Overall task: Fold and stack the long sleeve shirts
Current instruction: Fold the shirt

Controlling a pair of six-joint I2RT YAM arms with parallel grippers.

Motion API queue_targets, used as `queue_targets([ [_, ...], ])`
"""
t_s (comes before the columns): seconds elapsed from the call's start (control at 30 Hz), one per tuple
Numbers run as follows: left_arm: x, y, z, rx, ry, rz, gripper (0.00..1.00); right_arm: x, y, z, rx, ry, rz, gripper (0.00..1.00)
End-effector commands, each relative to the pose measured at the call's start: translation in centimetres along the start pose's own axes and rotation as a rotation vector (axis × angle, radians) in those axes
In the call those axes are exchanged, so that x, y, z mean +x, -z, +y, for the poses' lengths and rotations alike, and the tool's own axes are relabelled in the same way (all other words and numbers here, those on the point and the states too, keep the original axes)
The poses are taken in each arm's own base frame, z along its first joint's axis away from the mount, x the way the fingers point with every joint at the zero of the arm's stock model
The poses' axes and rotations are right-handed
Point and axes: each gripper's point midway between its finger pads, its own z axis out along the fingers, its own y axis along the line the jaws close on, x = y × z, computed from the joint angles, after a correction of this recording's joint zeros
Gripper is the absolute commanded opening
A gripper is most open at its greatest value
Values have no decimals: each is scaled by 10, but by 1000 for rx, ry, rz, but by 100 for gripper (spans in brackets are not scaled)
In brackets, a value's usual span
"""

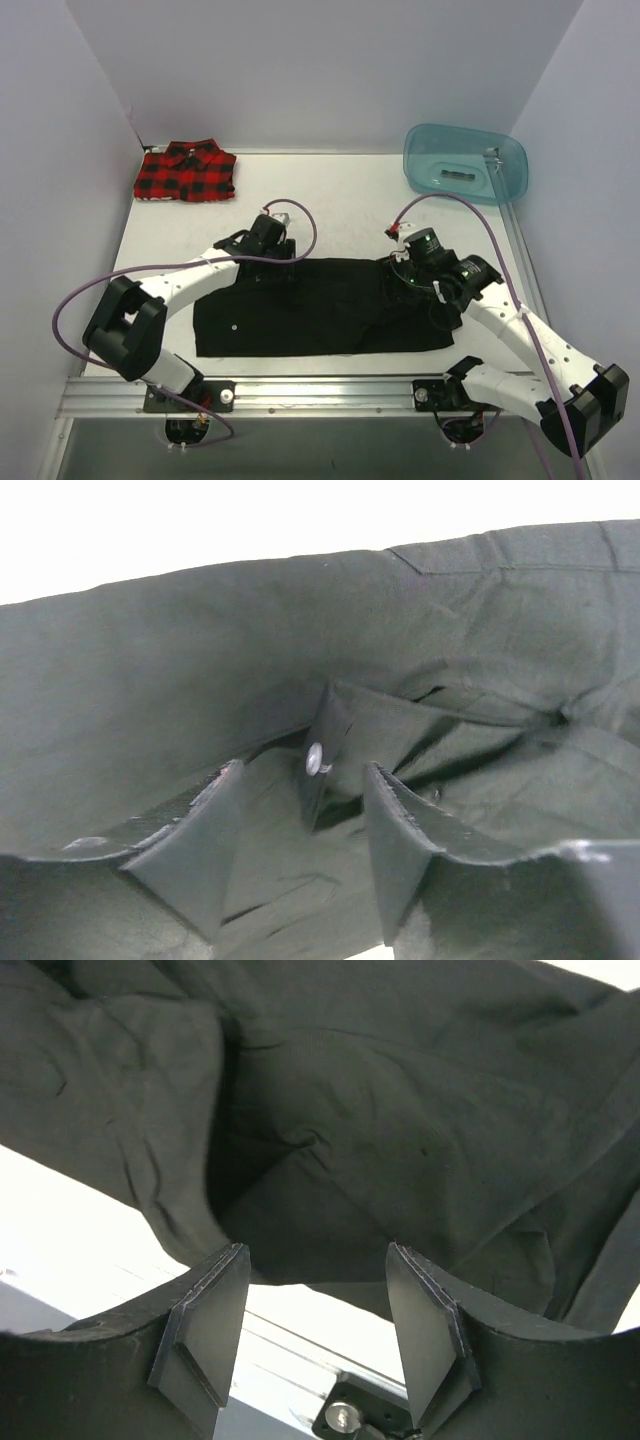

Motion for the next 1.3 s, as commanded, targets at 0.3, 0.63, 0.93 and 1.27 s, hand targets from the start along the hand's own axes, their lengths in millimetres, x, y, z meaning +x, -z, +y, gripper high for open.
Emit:
queue_targets([
  [0.3,-51,48,26,-296,127,-199,10,-4,1,-20,73,-92,-98,56],
  [0.63,-15,110,65,-414,373,-265,23,-11,-1,-17,58,-96,-85,56],
  [0.93,4,126,99,-468,380,-315,93,-5,-2,-22,75,-92,-79,56],
  [1.27,-3,67,118,-317,396,-109,75,7,-13,-24,75,-102,-53,56],
])
